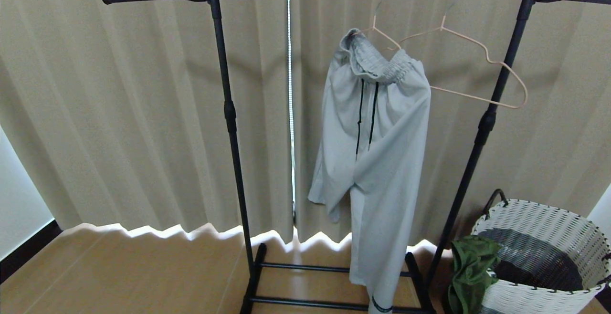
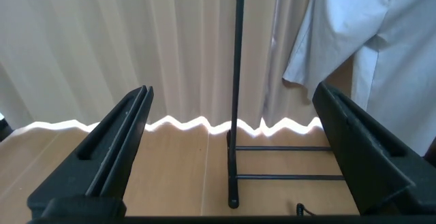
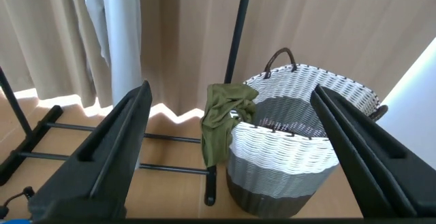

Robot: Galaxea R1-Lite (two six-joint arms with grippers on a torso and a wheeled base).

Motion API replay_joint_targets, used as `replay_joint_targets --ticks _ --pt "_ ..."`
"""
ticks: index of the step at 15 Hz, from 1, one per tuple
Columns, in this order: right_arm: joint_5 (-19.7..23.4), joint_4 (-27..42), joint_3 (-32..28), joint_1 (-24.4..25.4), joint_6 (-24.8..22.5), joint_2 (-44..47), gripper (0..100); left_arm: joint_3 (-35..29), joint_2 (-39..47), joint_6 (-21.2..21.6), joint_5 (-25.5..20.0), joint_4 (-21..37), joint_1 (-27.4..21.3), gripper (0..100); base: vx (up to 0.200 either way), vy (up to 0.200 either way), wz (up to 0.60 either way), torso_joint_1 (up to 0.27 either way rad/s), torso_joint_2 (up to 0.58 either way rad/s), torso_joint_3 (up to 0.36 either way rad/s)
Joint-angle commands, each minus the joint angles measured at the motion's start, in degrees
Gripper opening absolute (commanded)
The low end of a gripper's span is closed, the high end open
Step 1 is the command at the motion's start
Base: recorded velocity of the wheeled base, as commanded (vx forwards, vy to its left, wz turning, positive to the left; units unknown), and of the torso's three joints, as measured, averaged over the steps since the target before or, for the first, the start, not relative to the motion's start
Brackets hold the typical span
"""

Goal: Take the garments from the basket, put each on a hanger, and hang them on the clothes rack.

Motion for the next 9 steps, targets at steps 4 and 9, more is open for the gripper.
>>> replay_joint_targets --ticks 4,9 --pt "0.09 0.1 0.09 0.02 1.83 -0.07 100 0.0 -0.07 -0.03 0.01 0.03 0.02 100 0.0 -0.2 0.0 0.004 0.0 0.004" --pt "0.88 0.1 0.36 0.02 3.24 0.01 100 0.0 -0.07 -0.03 0.1 -0.06 0.02 100 0.0 -0.2 0.0 0.002 0.0 0.003"
